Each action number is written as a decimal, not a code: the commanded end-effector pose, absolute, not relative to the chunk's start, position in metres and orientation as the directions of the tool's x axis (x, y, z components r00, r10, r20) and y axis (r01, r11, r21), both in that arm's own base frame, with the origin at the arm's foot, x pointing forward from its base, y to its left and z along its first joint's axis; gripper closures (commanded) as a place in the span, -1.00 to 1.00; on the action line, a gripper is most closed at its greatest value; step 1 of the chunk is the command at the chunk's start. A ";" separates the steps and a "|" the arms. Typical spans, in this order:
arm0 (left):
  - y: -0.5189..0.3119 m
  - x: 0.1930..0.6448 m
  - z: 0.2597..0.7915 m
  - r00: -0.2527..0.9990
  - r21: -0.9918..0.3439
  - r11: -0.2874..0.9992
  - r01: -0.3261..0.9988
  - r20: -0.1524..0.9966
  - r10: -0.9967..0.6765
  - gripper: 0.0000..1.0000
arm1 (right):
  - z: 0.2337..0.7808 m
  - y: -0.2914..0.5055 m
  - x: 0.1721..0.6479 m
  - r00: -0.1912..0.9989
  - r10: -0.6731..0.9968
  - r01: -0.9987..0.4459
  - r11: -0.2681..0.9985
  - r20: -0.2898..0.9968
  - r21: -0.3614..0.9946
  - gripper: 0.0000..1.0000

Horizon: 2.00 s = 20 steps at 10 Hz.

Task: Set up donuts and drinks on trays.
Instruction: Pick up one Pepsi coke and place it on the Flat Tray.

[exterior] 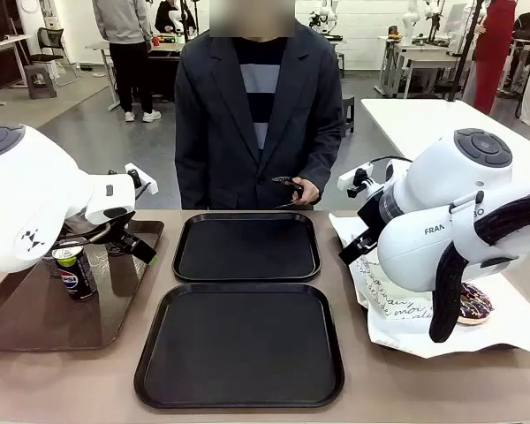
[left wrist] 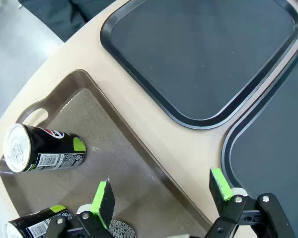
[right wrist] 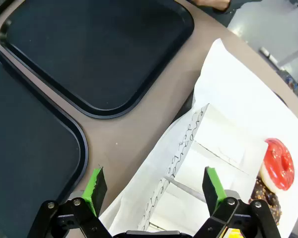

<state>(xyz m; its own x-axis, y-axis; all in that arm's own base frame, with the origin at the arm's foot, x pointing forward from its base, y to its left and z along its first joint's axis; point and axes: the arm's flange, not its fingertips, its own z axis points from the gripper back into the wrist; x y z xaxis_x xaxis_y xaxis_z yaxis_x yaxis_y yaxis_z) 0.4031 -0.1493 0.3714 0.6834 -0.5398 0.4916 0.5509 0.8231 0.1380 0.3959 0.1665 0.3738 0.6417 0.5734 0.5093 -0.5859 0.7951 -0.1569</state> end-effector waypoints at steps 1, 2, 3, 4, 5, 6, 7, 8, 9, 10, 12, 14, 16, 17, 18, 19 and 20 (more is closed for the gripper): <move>-0.149 0.403 0.371 0.683 0.138 0.823 0.551 0.492 -0.540 -1.00 | 0.374 0.166 0.396 0.642 0.573 -0.586 0.795 0.509 -0.157 -1.00; -0.149 0.403 0.371 0.683 0.138 0.823 0.551 0.492 -0.540 -1.00 | 0.374 0.166 0.396 0.642 0.573 -0.586 0.795 0.509 -0.157 -1.00; -0.149 0.403 0.371 0.683 0.138 0.823 0.551 0.492 -0.540 -1.00 | 0.374 0.166 0.396 0.642 0.573 -0.586 0.795 0.509 -0.157 -1.00; -0.149 0.403 0.371 0.683 0.138 0.823 0.551 0.492 -0.540 -1.00 | 0.374 0.166 0.396 0.642 0.573 -0.586 0.795 0.509 -0.157 -1.00; -0.149 0.403 0.371 0.683 0.138 0.823 0.551 0.492 -0.540 -1.00 | 0.374 0.166 0.396 0.642 0.573 -0.586 0.795 0.509 -0.157 -1.00; -0.149 0.403 0.371 0.683 0.138 0.823 0.551 0.492 -0.540 -1.00 | 0.374 0.166 0.396 0.642 0.573 -0.586 0.795 0.509 -0.157 -1.00; -0.149 0.403 0.371 0.683 0.138 0.823 0.551 0.492 -0.540 -1.00 | 0.374 0.166 0.396 0.642 0.573 -0.586 0.795 0.509 -0.157 -1.00; -0.149 0.403 0.371 0.683 0.138 0.823 0.551 0.492 -0.540 -1.00 | 0.374 0.166 0.396 0.642 0.573 -0.586 0.795 0.509 -0.157 -1.00; -0.149 0.403 0.371 0.683 0.138 0.823 0.551 0.492 -0.540 -1.00 | 0.374 0.166 0.396 0.642 0.573 -0.586 0.795 0.509 -0.157 -1.00; -0.149 0.403 0.371 0.683 0.138 0.823 0.551 0.492 -0.540 -1.00 | 0.374 0.166 0.396 0.642 0.573 -0.586 0.795 0.509 -0.157 -1.00; -0.149 0.403 0.371 0.683 0.138 0.823 0.551 0.492 -0.540 -1.00 | 0.374 0.166 0.396 0.642 0.573 -0.586 0.795 0.509 -0.157 -1.00; -0.149 0.403 0.371 0.683 0.138 0.823 0.551 0.492 -0.540 -1.00 | 0.374 0.166 0.396 0.642 0.573 -0.586 0.795 0.509 -0.157 -1.00; -0.149 0.403 0.371 0.683 0.138 0.823 0.551 0.492 -0.540 -1.00 | 0.374 0.166 0.396 0.642 0.573 -0.586 0.795 0.509 -0.157 -1.00; -0.149 0.403 0.371 0.683 0.138 0.823 0.551 0.492 -0.540 -1.00 | 0.374 0.166 0.396 0.642 0.573 -0.586 0.795 0.509 -0.157 -1.00; -0.134 0.396 0.383 0.739 0.121 0.844 0.523 0.428 -0.519 -1.00 | 0.389 0.164 0.384 0.653 0.563 -0.576 0.804 0.506 -0.152 -1.00; -0.124 0.376 0.398 0.756 0.105 0.849 0.519 0.407 -0.513 -1.00 | 0.403 0.158 0.364 0.664 0.577 -0.575 0.801 0.475 -0.168 -1.00; -0.115 0.352 0.416 0.759 0.085 0.843 0.532 0.392 -0.519 -1.00 | 0.416 0.150 0.343 0.682 0.581 -0.576 0.801 0.445 -0.163 -1.00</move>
